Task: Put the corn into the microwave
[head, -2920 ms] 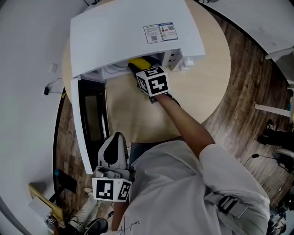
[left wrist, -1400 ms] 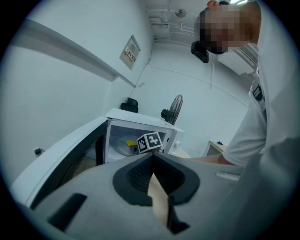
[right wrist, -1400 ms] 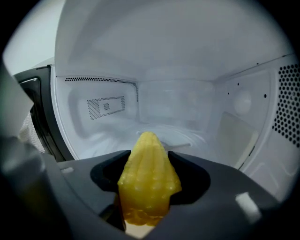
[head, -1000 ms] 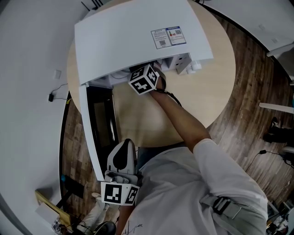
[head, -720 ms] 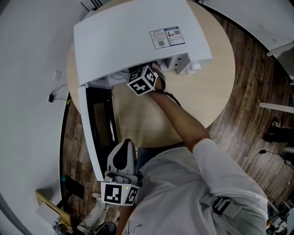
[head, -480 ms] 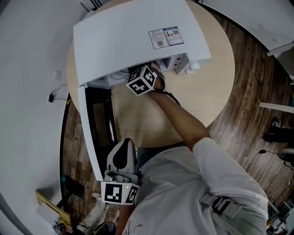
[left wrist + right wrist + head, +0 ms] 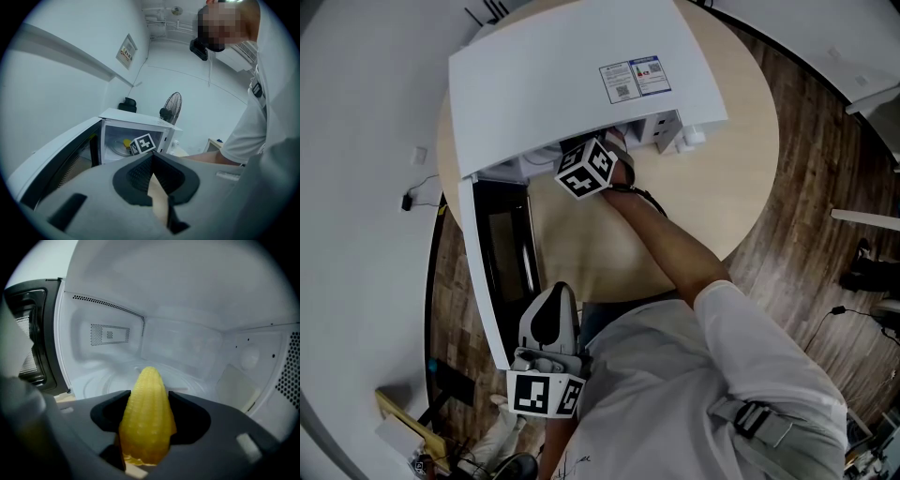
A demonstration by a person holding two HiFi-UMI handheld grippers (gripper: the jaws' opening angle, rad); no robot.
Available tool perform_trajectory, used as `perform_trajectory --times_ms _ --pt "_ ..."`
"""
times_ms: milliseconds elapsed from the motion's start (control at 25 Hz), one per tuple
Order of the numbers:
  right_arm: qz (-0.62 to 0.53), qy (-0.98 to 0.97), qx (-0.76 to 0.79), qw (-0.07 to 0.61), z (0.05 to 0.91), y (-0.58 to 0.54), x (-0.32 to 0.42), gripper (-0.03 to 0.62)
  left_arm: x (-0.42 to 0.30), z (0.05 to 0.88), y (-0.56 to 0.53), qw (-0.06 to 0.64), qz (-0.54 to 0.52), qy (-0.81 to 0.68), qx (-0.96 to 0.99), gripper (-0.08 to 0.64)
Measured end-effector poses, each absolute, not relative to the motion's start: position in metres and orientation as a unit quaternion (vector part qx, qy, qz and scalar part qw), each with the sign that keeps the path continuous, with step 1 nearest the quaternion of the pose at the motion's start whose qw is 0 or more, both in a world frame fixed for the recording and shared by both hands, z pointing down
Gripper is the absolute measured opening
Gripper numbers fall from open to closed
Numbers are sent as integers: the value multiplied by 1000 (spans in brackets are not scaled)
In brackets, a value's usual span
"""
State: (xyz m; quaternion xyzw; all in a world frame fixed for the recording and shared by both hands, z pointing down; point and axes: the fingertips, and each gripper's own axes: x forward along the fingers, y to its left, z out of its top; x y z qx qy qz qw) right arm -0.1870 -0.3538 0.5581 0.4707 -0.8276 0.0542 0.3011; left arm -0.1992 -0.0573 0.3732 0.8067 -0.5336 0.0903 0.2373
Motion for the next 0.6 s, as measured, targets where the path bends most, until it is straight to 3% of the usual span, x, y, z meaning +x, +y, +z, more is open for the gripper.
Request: perform_trajectory --times_ms 600 --pt "85 -842 450 284 553 -347 -185 302 -195 368 -64 230 88 -538 806 -12"
